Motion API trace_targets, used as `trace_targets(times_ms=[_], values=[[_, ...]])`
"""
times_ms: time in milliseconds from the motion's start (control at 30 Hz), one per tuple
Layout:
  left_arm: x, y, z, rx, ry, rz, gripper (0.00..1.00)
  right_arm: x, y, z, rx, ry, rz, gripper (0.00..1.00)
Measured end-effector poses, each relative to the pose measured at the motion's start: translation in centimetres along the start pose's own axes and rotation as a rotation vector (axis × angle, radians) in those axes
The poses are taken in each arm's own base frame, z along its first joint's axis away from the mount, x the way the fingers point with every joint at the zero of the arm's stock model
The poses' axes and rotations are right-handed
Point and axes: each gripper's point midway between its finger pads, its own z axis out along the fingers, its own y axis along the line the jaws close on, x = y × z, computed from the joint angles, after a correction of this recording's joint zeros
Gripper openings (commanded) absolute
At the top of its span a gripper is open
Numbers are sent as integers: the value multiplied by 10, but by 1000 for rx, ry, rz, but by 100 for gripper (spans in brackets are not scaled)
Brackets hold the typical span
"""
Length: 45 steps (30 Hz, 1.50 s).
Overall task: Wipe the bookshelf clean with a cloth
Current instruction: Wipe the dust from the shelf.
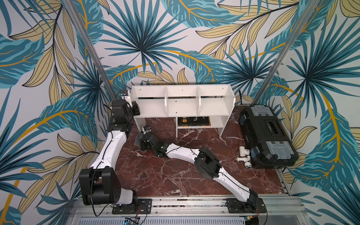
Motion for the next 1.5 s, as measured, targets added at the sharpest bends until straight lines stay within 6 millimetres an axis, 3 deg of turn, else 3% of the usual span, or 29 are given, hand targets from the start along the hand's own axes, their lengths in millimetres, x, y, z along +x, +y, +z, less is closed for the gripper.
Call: trace_targets(times_ms=[133,333,467,567,800,867,1000,1167,1233,1400,1500], values=[[0,0,0,0,0,0,0,-42,13,-23,-8,-73,-33,0],[0,0,0,0,0,0,0,-145,38,-93,-28,-285,-31,0],[0,0,0,0,0,0,0,-162,29,-126,22,-333,-37,0],[0,0,0,0,0,0,0,-153,1,-142,94,-331,-39,0],[0,0,0,0,0,0,0,-128,-104,-189,291,-297,-26,0],[0,0,0,0,0,0,0,-128,-116,-202,316,-301,-26,0],[0,0,0,0,0,0,0,-130,-118,-219,317,-321,-19,0],[0,0,0,0,0,0,0,-106,-128,-204,324,-297,-3,0],[0,0,0,0,0,0,0,-83,-135,-189,323,-260,12,0],[0,0,0,0,0,0,0,4,-166,-153,362,-88,25,0],[0,0,0,0,0,0,0,27,-177,-151,383,-31,17,0]])
